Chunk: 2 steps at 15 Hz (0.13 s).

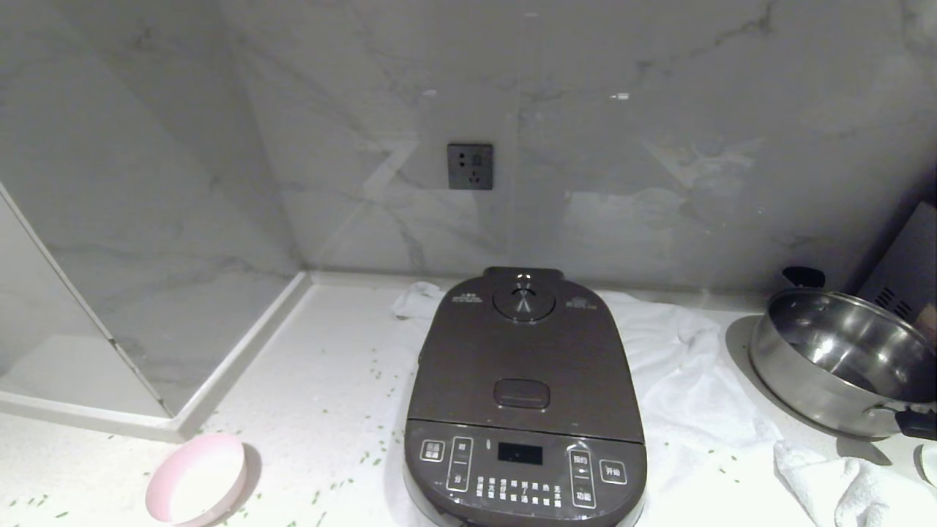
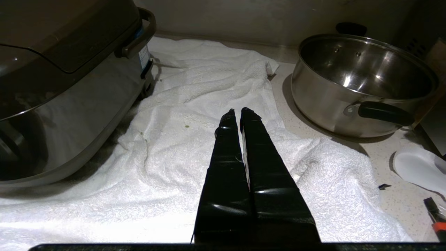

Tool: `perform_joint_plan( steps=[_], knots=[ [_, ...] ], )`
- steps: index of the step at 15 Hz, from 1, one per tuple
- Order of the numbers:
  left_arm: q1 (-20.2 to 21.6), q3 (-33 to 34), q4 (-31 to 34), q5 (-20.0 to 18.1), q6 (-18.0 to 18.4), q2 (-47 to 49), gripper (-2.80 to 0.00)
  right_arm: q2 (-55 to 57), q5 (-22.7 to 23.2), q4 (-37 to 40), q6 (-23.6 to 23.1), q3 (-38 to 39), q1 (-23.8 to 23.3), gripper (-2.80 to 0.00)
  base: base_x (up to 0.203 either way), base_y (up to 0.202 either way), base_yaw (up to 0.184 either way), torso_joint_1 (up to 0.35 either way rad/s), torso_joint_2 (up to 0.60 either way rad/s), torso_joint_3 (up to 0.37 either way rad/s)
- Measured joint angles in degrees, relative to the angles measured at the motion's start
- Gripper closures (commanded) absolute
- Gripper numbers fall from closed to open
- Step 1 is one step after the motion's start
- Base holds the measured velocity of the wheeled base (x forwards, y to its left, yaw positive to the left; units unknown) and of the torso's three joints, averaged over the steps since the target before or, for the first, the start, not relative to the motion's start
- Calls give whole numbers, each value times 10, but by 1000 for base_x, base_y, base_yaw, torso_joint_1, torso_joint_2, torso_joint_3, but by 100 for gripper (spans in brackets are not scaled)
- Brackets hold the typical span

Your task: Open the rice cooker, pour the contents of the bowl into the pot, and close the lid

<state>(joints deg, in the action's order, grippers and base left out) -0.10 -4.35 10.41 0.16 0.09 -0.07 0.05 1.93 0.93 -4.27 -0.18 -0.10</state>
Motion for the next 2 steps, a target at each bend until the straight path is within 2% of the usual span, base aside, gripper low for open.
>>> perform_joint_plan(
  steps=[2],
  knots=[
    [0, 0, 0, 0, 0, 0, 0, 0, -1, 0, 5, 0, 0, 0, 0, 0, 0, 0, 0, 0]
  ],
)
